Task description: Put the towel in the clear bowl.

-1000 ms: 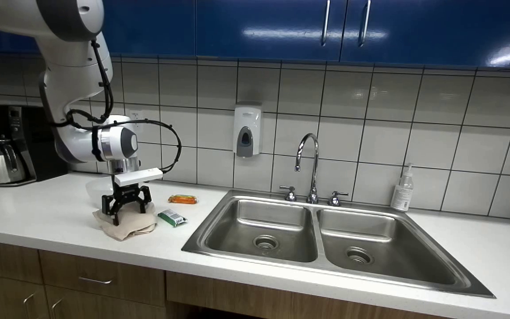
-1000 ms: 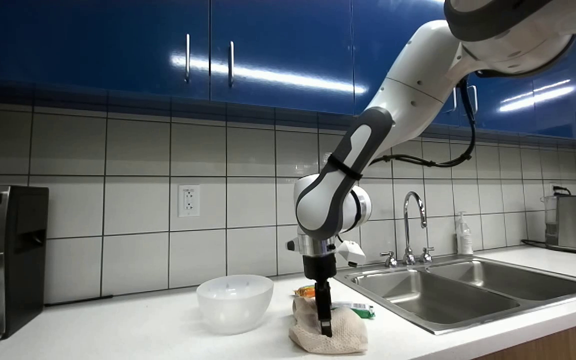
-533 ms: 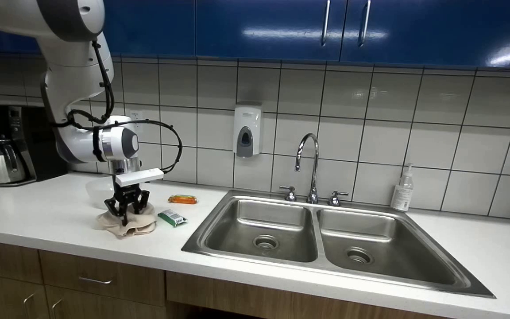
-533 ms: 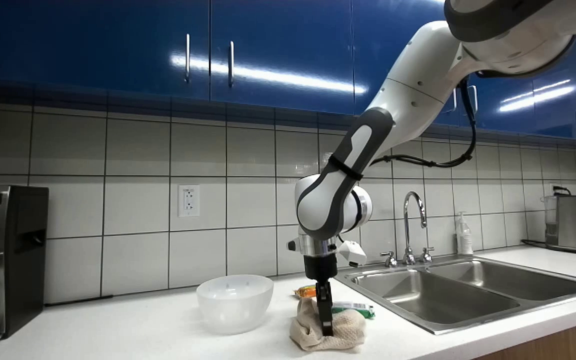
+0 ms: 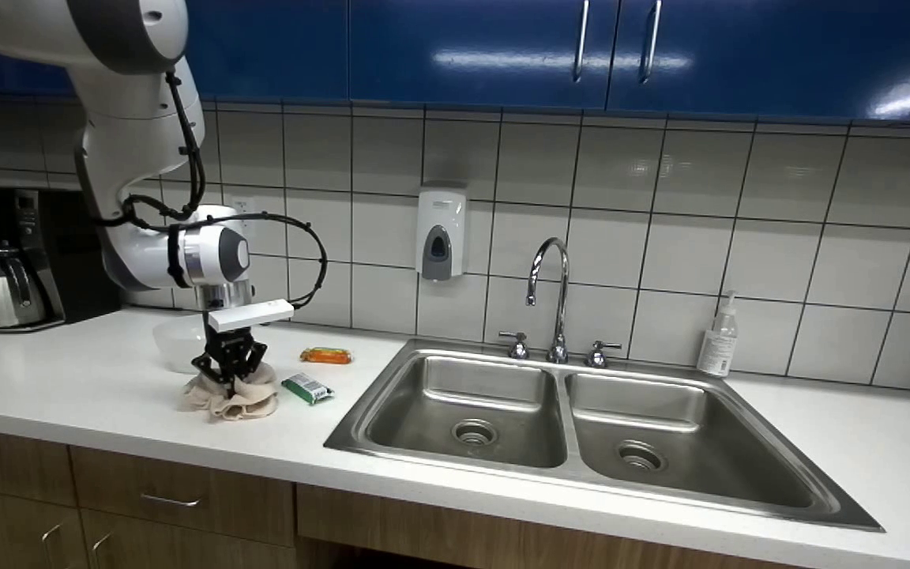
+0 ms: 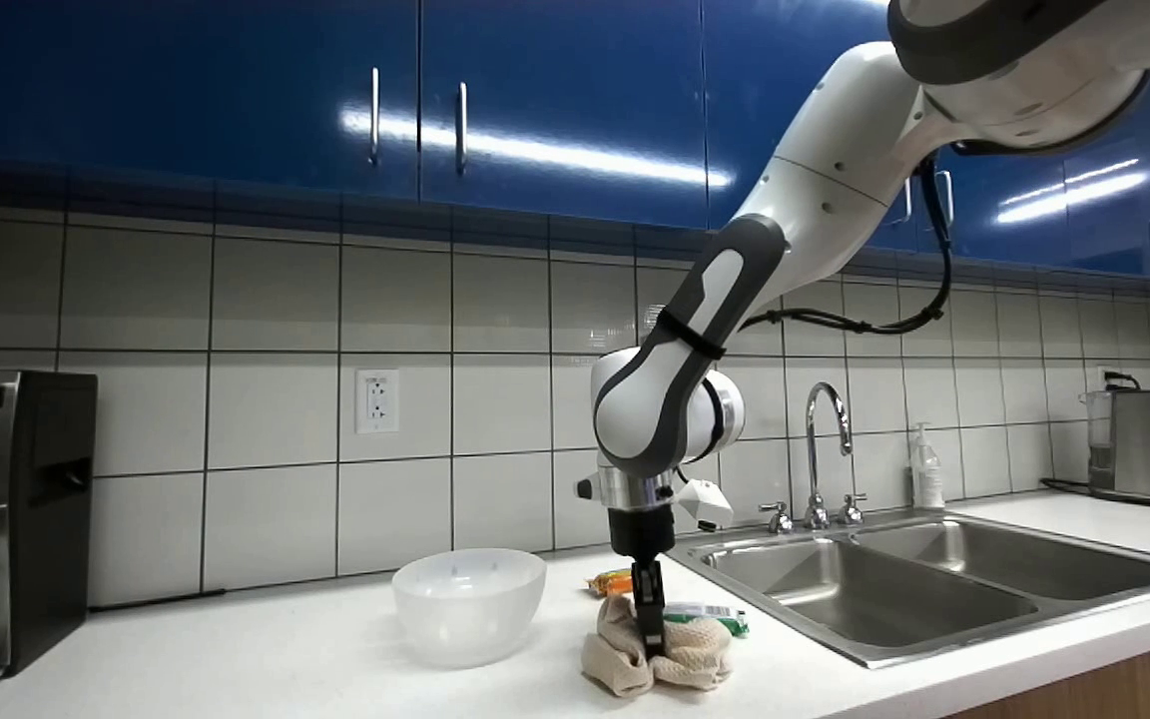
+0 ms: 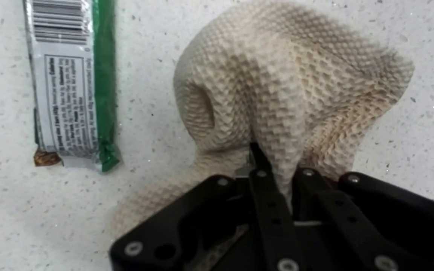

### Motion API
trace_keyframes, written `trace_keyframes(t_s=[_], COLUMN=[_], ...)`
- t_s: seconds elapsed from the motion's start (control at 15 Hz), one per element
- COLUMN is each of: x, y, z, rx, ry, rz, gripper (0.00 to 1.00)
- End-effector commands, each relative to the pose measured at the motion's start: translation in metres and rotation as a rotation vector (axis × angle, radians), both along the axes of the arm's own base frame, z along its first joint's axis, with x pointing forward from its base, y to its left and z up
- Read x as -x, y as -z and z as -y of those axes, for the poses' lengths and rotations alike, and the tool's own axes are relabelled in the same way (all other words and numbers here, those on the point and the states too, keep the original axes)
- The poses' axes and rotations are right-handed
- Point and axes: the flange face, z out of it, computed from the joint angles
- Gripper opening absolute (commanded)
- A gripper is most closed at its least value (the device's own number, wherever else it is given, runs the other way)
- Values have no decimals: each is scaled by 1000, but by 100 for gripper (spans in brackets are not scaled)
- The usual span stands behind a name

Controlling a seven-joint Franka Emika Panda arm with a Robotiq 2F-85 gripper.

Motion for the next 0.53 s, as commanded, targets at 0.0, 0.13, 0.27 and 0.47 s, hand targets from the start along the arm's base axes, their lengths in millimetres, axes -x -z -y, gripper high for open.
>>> trace_keyframes(t_s=[0.0, 0.13, 0.27, 0.47], x=[5, 12, 20, 30], y=[-7, -13, -23, -38], z=[7, 7, 7, 11], rx=[-13, -1, 3, 1], ry=[-12, -5, -3, -5], rz=[-16, -3, 12, 33], gripper=[2, 2, 2, 2])
